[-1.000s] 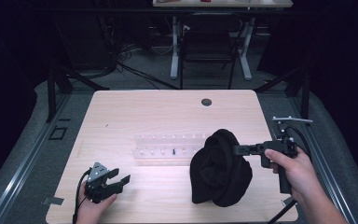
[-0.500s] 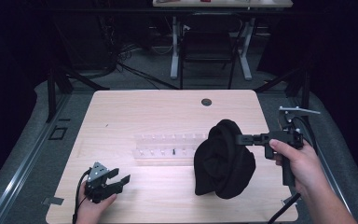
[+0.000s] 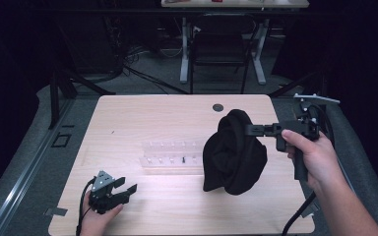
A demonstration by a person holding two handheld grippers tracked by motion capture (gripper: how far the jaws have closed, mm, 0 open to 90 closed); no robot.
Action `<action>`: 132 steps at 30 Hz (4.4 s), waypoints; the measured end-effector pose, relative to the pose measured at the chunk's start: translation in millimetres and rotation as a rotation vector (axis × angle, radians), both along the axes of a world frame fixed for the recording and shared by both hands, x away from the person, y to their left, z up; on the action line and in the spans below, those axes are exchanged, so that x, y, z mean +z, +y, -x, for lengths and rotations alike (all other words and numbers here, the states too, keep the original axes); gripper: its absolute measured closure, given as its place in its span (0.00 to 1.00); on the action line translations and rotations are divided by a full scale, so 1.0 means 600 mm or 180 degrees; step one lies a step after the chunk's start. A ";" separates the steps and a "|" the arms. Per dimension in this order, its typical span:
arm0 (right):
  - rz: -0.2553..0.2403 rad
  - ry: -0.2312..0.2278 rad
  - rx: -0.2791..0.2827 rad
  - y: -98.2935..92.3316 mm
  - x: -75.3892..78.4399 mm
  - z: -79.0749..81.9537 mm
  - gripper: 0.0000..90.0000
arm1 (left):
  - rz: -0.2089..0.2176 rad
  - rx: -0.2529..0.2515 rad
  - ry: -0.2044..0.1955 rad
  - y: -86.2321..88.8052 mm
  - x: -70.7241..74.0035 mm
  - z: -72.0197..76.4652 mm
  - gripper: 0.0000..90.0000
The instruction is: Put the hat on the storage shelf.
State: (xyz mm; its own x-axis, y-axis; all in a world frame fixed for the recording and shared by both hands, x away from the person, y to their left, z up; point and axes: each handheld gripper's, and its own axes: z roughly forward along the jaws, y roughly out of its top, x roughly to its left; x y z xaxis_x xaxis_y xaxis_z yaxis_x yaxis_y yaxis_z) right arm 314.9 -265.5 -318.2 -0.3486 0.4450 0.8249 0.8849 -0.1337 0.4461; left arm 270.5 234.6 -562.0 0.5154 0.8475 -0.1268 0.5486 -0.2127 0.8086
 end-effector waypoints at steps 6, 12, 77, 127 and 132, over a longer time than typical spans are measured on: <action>0.0002 -0.0025 -0.0034 0.008 0.011 -0.014 0.98 | 0.0003 -0.0004 -0.0002 0.000 0.000 0.000 0.48; 0.0012 -0.0021 -0.0049 0.018 0.014 -0.029 0.98 | -0.0015 -0.0023 0.0018 0.001 0.001 0.000 0.48; 0.0115 0.0009 -0.0146 0.124 -0.012 -0.149 0.98 | 0.0062 -0.0041 -0.0014 -0.006 0.004 -0.004 0.48; -0.0158 0.0011 -0.0031 0.177 -0.029 -0.144 0.97 | 0.0097 -0.0773 -0.0496 -0.190 0.137 -0.044 0.61; -0.0164 0.0012 -0.0031 0.178 -0.029 -0.143 0.97 | 0.0045 -0.0846 -0.0501 -0.208 0.136 -0.045 0.65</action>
